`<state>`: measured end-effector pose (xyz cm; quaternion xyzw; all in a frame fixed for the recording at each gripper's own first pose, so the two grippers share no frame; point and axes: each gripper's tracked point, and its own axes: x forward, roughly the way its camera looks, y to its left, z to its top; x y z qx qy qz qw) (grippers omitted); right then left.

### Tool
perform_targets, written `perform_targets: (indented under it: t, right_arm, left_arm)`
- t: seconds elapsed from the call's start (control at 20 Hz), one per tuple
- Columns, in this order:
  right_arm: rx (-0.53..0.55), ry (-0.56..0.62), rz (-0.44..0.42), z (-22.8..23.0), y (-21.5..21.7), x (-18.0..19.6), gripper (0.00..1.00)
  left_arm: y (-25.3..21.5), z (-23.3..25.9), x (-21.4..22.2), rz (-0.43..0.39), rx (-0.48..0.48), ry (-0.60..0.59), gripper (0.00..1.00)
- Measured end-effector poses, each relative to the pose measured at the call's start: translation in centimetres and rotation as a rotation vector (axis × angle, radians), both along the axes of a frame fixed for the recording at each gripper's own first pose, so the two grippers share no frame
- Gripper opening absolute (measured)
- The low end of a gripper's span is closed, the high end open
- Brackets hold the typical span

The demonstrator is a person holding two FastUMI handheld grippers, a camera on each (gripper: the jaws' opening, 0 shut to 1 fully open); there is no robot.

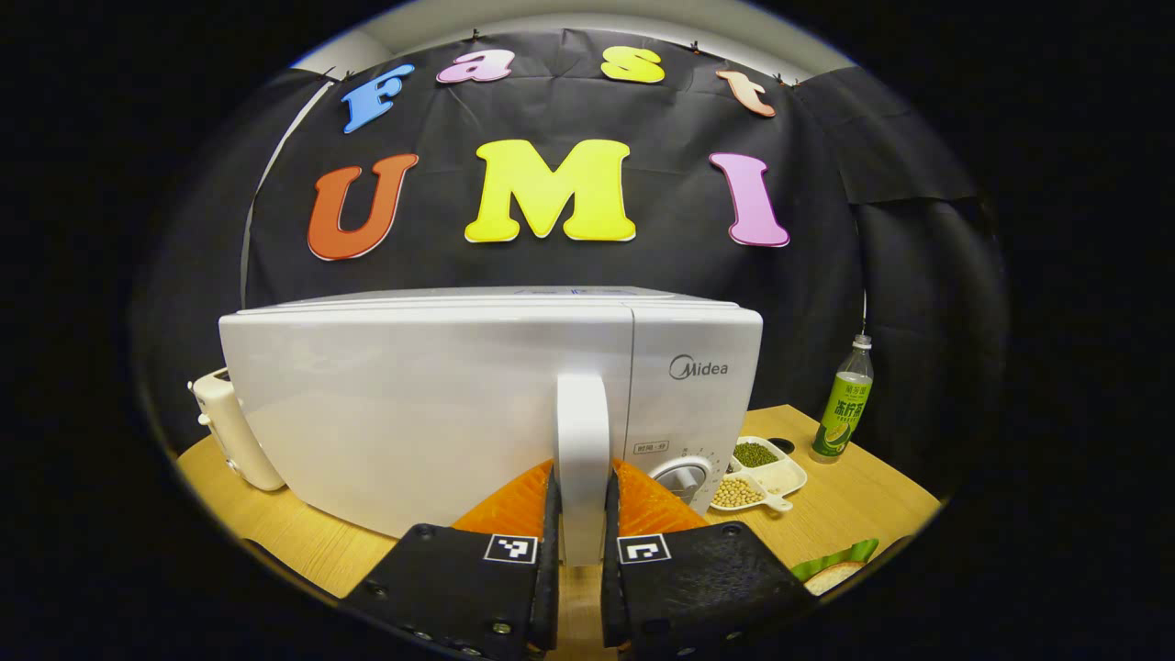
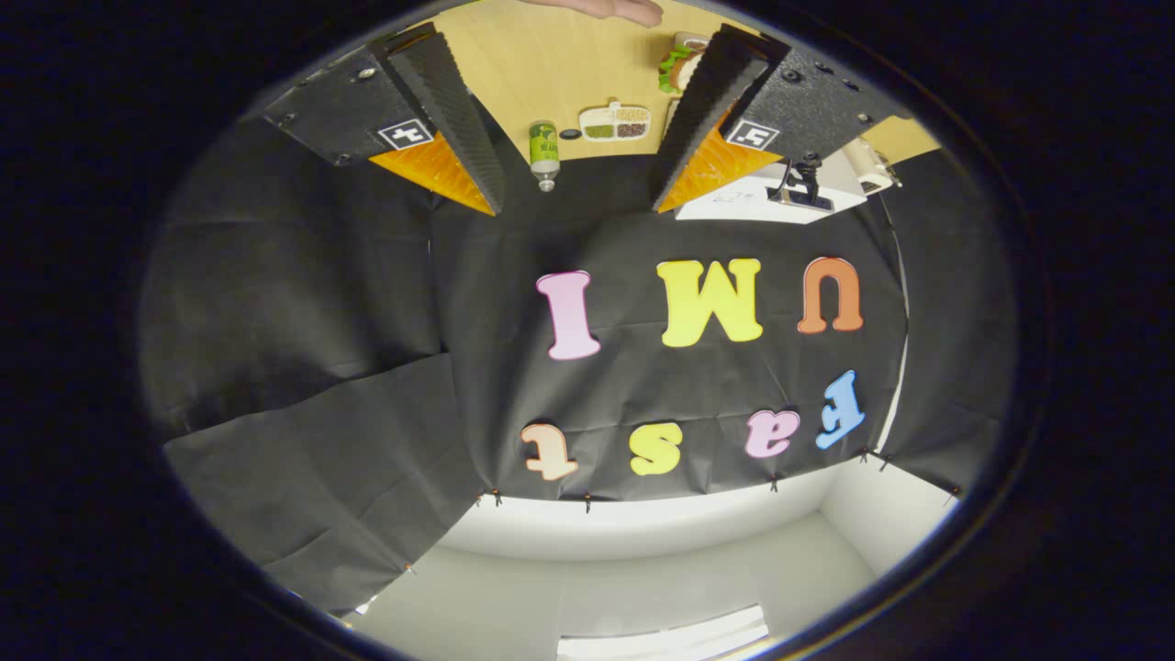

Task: Open the microwave oven with the left hand, put the food in, and close the microwave oven.

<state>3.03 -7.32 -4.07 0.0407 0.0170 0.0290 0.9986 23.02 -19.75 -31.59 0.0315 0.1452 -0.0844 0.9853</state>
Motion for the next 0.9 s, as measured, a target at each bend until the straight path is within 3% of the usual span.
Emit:
perform_targets:
  t: [0.05,0.3,0.5,0.55,0.7,0.75,0.8,0.85,0.9]
  right_arm:
    - [-0.004,-0.001,-0.004,0.0,-0.2,-0.1,0.95]
    - [-0.006,0.002,-0.014,-0.3,-0.9,-0.4,1.00]
    - [-0.004,0.023,-0.012,-1.2,-0.7,-0.4,1.00]
    - [0.002,0.025,-0.002,-1.3,-0.3,-0.5,0.95]
    - [0.022,0.045,0.001,-2.3,0.7,-0.6,0.95]
    - [0.031,0.052,0.007,-2.6,1.3,-0.8,1.00]
    - [0.035,0.060,0.016,-2.8,2.0,-1.1,0.95]
    - [0.038,0.066,0.021,-3.2,2.5,-1.6,1.00]
    - [0.048,0.068,0.024,-3.4,3.1,-2.0,0.95]
  left_arm:
    - [-0.1,-0.7,1.1,-0.001,-0.003,-0.009,0.04]
    - [0.1,-0.4,-0.5,-0.005,-0.027,-0.026,0.04]
    - [1.2,0.2,-4.4,-0.081,-0.059,-0.032,0.04]
    - [1.5,0.2,-5.1,-0.099,-0.054,-0.027,0.00]
    - [2.6,0.5,-7.5,-0.143,-0.057,-0.025,0.04]
    - [3.0,0.6,-8.2,-0.157,-0.064,-0.026,0.04]
    - [3.5,0.8,-9.1,-0.170,-0.070,-0.026,0.04]
    - [4.0,1.0,-9.9,-0.184,-0.072,-0.032,0.04]
    - [4.6,1.2,-10.7,-0.199,-0.066,-0.043,0.04]
